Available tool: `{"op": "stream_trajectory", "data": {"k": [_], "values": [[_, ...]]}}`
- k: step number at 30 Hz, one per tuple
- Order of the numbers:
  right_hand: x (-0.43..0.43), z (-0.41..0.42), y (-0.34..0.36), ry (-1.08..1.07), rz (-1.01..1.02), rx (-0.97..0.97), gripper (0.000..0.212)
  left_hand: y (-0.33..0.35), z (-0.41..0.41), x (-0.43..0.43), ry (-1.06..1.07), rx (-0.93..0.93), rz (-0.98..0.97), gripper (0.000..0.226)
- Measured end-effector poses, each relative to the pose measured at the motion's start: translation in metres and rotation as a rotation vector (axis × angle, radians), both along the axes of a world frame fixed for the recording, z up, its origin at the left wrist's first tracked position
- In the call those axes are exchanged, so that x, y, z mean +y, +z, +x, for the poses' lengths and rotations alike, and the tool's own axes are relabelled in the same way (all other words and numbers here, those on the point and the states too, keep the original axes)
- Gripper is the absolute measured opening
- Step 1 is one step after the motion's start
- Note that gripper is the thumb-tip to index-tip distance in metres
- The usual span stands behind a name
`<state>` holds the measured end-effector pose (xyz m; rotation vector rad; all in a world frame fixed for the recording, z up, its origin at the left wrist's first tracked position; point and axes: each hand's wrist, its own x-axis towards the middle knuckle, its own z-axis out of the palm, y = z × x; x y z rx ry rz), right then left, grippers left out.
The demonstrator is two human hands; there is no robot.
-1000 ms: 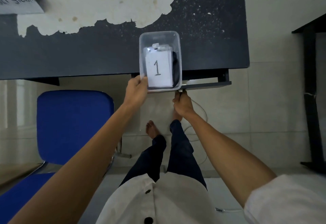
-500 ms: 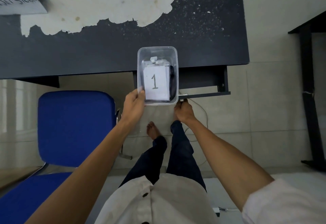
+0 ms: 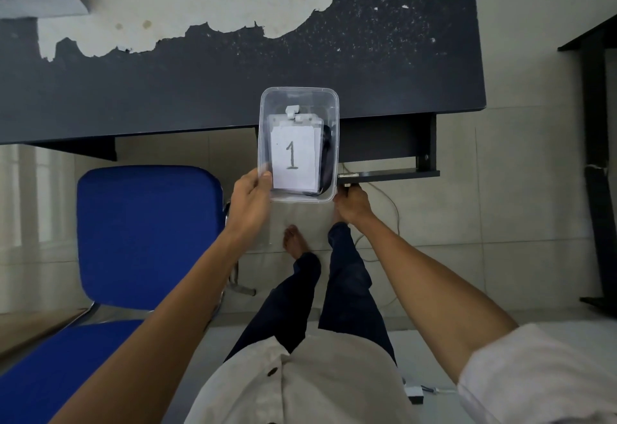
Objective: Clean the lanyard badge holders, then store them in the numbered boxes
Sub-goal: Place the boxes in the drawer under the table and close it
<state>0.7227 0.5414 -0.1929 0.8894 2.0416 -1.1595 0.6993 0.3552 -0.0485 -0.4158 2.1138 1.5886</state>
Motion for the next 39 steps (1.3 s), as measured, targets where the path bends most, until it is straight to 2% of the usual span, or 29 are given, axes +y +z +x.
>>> {"op": "stream_trajectory", "data": {"k": [9,14,20,24,26,31,35,37,39], "values": [[-0.005,-0.001,-0.012,0.031,0.036,0.010,0.034,-0.004,-0.001,-0.001,-0.016,0.007,0.003,0.034],[-0.003,-0.001,-0.007,-0.022,0.004,0.042,0.028,-0.006,0.003,0.001,-0.018,0.017,0.001,0.034],[0.004,0.001,-0.001,0.021,-0.018,0.004,0.013,-0.019,0.024,0.005,-0.039,-0.002,-0.020,0.034],[0.016,0.009,0.014,0.161,-0.021,-0.044,0.040,-0.027,0.038,0.009,-0.051,-0.052,-0.027,0.028],[0.026,0.021,0.026,0.198,0.006,-0.070,0.040,-0.028,0.047,0.014,-0.059,-0.092,-0.023,0.025],[0.054,0.049,0.073,0.140,0.054,0.019,0.033,-0.024,0.057,0.029,-0.132,-0.161,-0.095,0.034],[0.064,0.054,0.101,-0.127,-0.007,0.157,0.024,-0.024,0.054,0.049,-0.116,-0.177,-0.114,0.030],[0.065,0.055,0.114,-0.168,-0.045,0.209,0.029,-0.025,0.051,0.061,-0.122,-0.177,-0.131,0.030],[0.067,0.054,0.123,-0.118,-0.069,0.235,0.042,-0.021,0.048,0.076,-0.105,-0.172,-0.125,0.031]]}}
